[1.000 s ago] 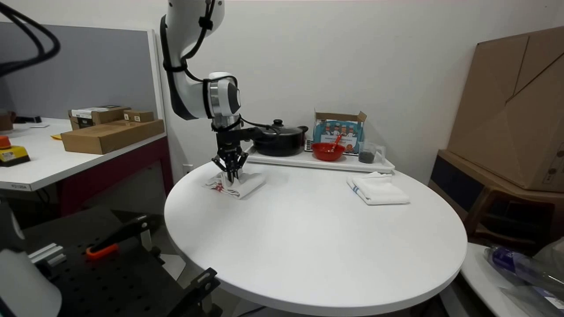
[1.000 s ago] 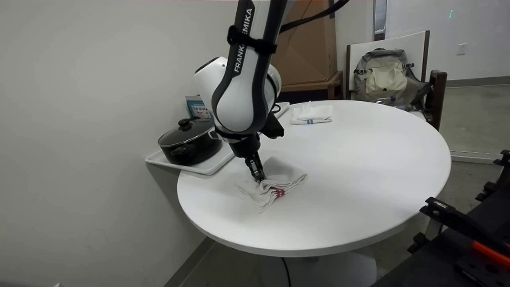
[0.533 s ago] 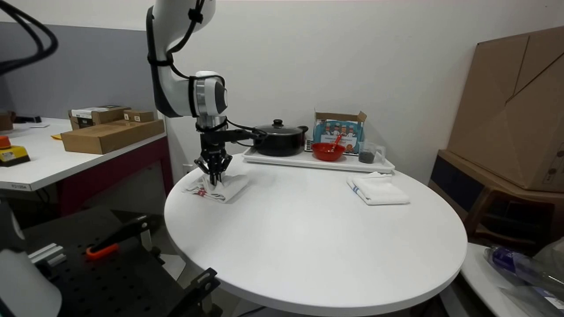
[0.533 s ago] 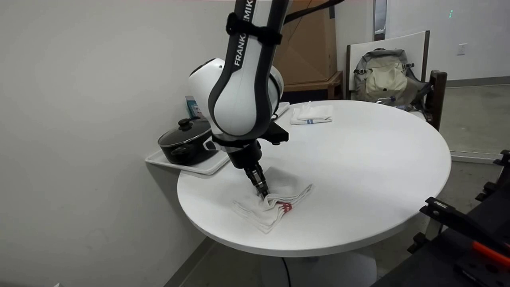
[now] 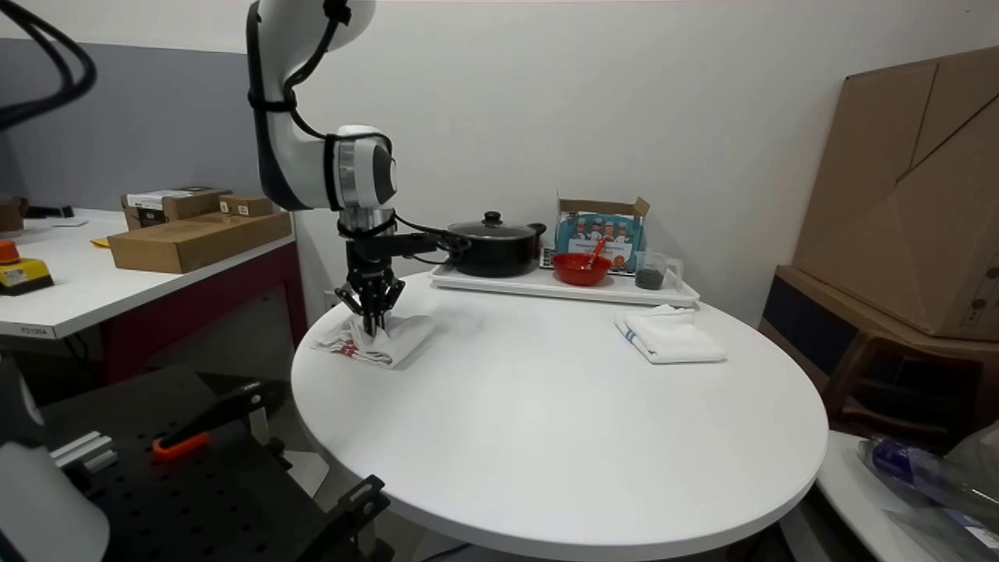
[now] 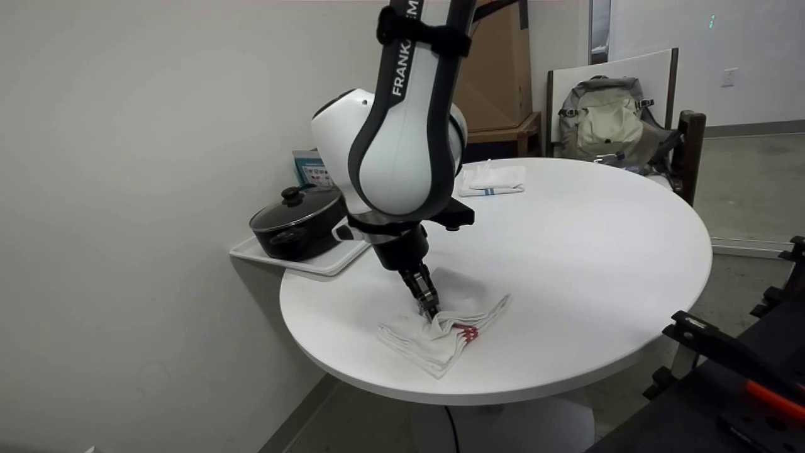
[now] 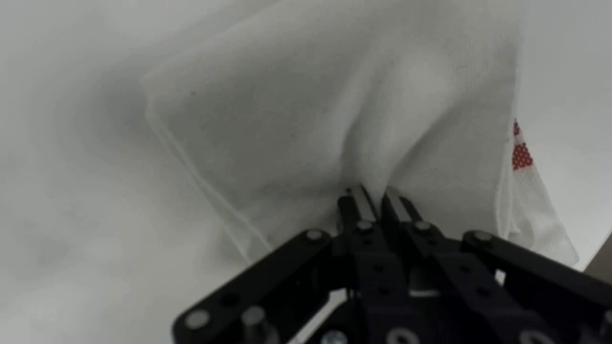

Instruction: Use the white and red tea towel to wipe the table

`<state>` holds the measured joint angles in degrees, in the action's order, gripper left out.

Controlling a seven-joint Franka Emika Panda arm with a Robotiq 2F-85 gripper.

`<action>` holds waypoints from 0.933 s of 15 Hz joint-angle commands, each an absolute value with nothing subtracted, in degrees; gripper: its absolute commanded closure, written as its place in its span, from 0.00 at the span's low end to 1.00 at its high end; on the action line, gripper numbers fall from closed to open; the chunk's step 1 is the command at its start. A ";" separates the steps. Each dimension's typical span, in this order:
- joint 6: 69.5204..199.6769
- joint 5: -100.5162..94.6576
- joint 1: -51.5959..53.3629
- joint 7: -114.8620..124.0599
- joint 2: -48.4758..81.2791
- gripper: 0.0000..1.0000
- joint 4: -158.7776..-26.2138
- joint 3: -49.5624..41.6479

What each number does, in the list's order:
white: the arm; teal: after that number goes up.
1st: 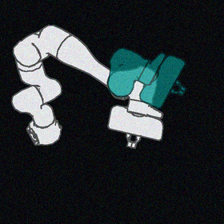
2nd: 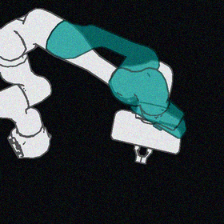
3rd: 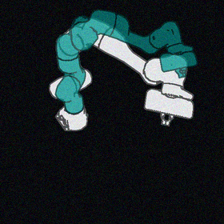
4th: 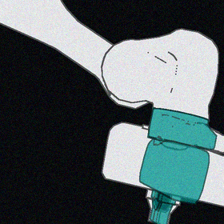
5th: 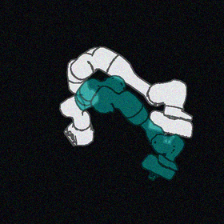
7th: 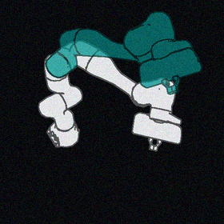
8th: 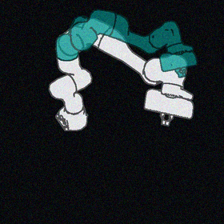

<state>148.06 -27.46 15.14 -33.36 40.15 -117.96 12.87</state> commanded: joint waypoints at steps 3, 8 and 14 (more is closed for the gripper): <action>160.19 -38.71 18.25 -26.11 44.07 0.95 -118.54 2.35; 163.43 -46.80 18.71 -17.34 45.48 0.95 -115.98 -3.87; 160.73 -46.04 14.40 -12.48 45.43 0.95 -112.95 -5.59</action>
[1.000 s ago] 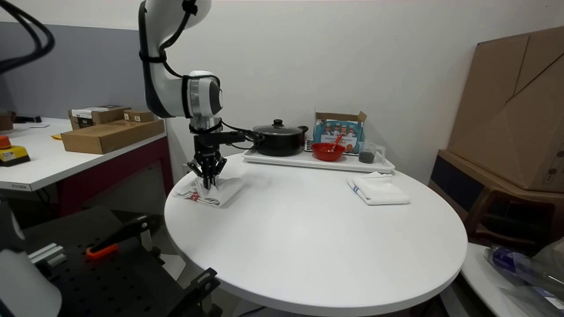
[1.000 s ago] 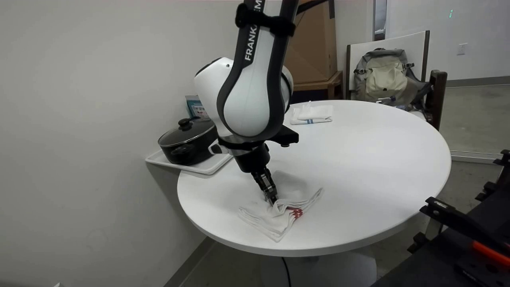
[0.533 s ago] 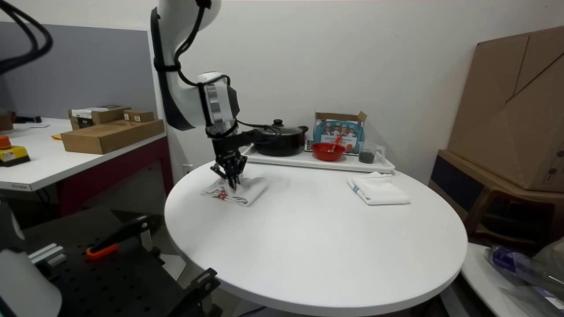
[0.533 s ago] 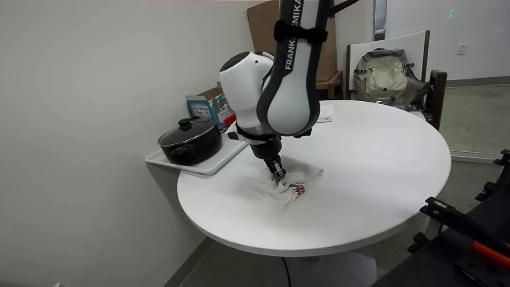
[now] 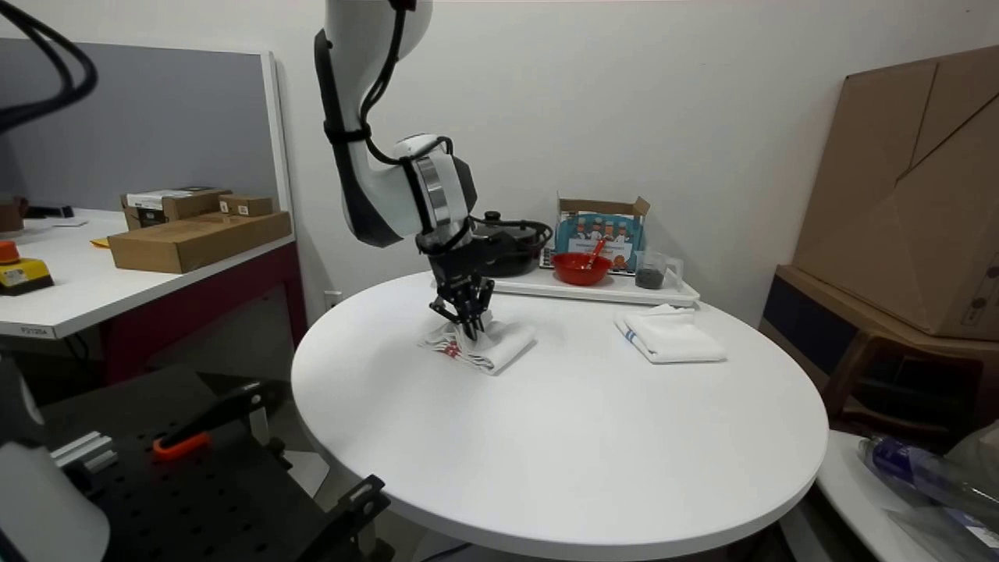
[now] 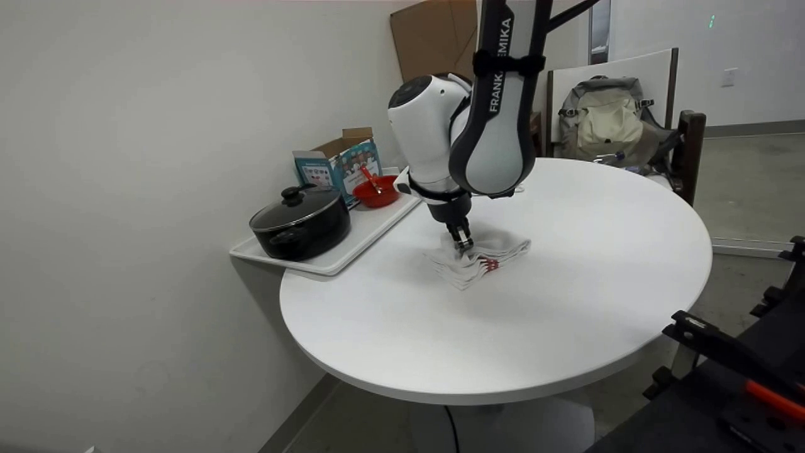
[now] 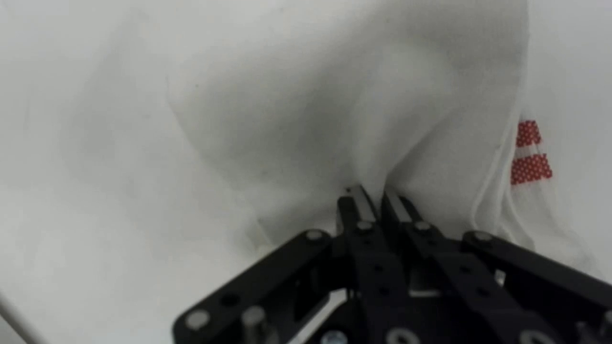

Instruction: Use the white and red tea towel to wipe the table

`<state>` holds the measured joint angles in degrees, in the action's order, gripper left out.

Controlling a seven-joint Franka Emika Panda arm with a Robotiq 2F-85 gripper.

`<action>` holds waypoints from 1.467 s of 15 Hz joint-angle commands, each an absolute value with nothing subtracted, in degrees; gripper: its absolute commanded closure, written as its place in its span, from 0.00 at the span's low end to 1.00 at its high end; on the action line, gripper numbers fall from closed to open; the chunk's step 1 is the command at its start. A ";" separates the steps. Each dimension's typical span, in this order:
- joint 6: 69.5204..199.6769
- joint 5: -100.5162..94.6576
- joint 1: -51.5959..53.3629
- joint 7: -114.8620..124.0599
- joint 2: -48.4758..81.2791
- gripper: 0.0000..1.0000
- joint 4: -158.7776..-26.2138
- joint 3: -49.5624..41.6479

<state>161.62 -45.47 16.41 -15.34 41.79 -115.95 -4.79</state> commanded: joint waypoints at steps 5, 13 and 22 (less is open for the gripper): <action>157.99 -43.82 10.15 -10.46 44.61 0.95 -112.60 -5.66; 154.09 -38.21 6.63 -10.07 42.69 0.95 -114.74 -3.94; 153.69 -37.31 8.04 -11.80 41.60 0.95 -118.22 0.40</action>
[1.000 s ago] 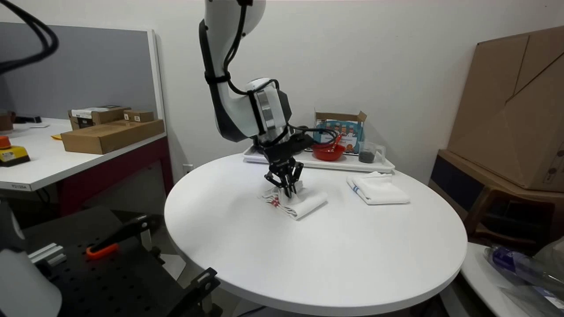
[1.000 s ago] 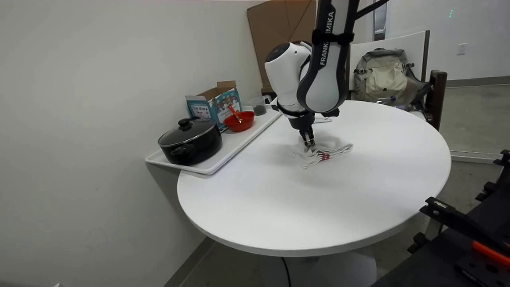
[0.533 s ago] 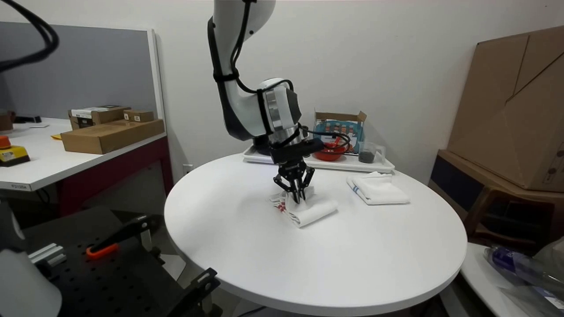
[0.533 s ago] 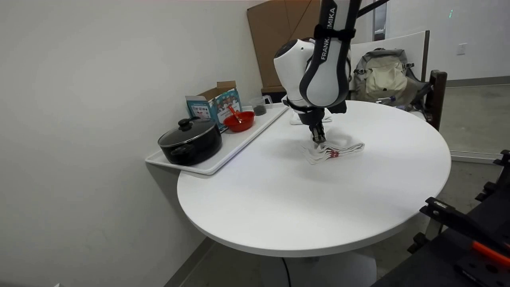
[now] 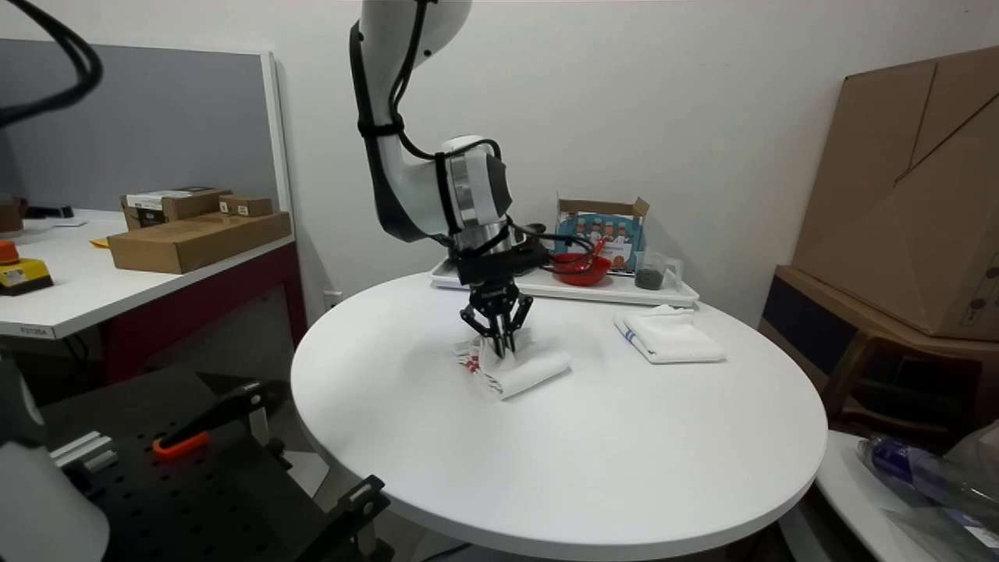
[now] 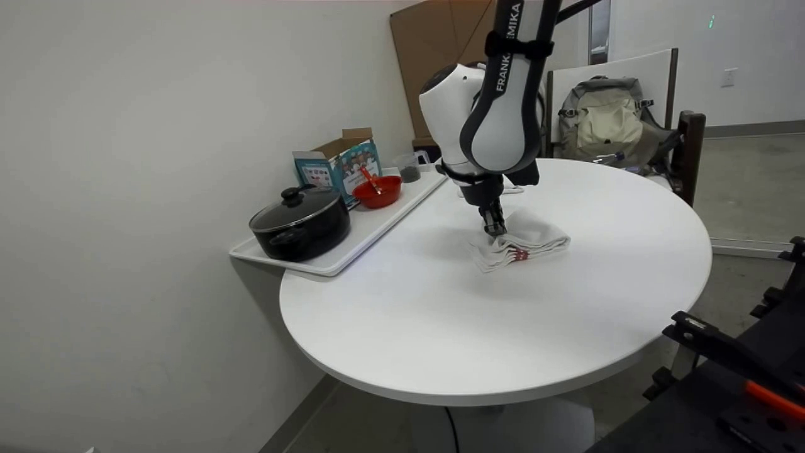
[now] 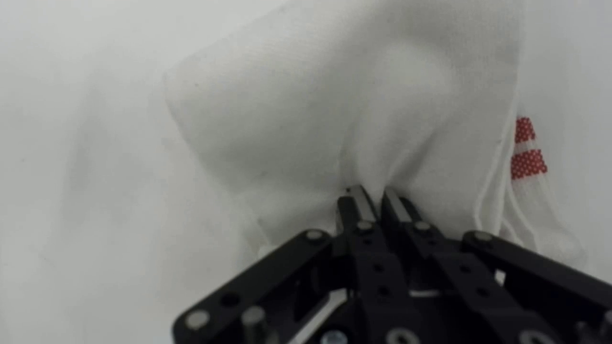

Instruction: Use the white and red tea towel to wipe the table

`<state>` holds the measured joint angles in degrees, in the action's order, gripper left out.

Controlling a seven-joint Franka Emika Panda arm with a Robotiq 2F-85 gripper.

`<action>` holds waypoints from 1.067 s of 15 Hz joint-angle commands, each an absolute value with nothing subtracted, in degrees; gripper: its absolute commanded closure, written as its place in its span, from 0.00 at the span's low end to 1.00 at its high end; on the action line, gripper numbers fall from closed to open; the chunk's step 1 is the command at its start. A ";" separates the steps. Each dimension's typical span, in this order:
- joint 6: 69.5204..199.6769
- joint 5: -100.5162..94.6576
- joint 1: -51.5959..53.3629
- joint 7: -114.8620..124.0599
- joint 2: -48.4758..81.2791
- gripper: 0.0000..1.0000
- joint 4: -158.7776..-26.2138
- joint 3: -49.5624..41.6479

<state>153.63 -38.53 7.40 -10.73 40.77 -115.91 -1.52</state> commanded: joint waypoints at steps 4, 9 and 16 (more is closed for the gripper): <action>154.73 -38.71 10.14 -11.69 41.97 0.95 -119.16 1.32; 155.83 -41.83 13.90 -11.06 42.48 0.95 -120.23 2.60; 155.39 -45.52 17.89 -10.42 43.50 0.95 -119.14 5.09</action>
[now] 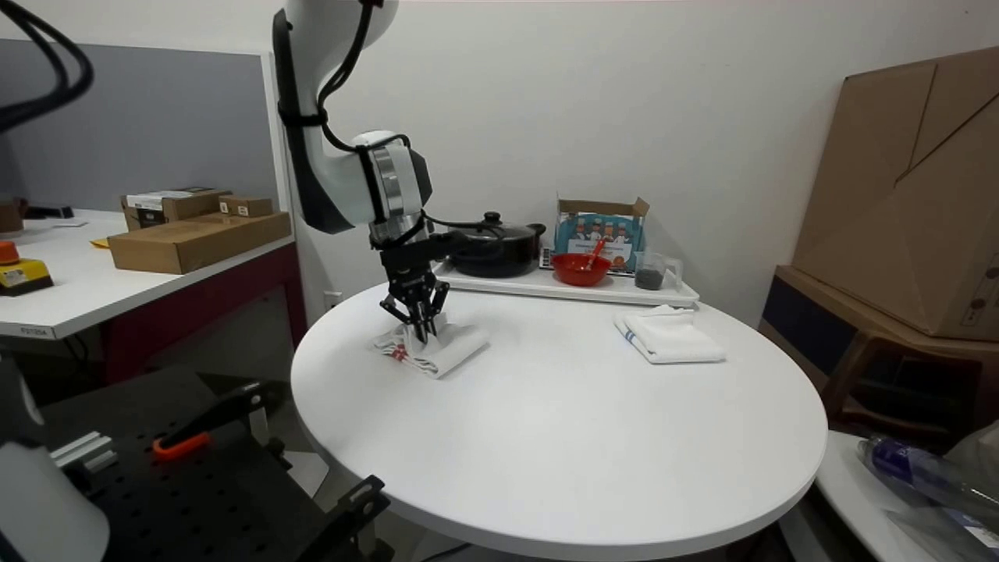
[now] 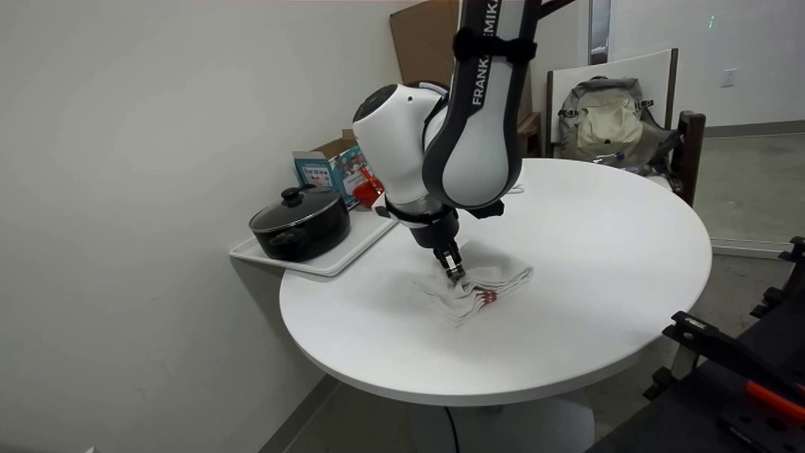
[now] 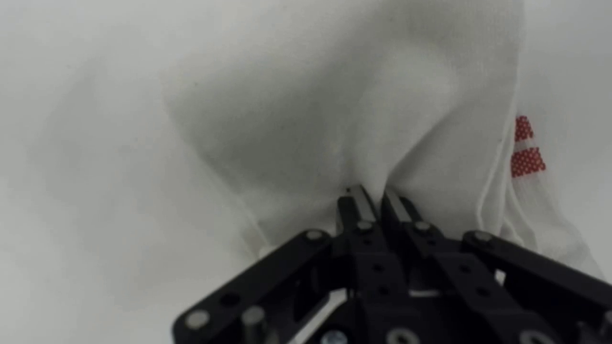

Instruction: Use the white and red tea towel to wipe the table

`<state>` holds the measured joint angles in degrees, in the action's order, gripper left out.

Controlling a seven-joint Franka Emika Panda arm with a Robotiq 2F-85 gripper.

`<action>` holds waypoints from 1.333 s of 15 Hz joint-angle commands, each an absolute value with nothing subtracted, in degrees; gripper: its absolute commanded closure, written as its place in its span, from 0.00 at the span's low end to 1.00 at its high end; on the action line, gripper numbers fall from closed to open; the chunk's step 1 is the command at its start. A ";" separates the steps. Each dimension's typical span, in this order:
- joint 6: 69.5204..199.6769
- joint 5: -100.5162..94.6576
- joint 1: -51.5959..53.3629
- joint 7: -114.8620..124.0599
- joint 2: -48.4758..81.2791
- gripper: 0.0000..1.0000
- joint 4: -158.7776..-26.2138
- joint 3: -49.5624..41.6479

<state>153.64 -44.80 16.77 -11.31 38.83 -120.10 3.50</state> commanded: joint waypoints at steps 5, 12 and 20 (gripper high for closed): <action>155.00 -44.97 20.60 -10.30 45.16 0.95 -115.71 7.77; 154.52 -45.22 24.60 -10.78 48.18 0.95 -109.65 8.94; 152.72 -41.27 22.75 -12.78 54.31 0.95 -95.21 7.81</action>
<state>153.53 -43.35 24.08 -11.26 48.09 -103.42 8.44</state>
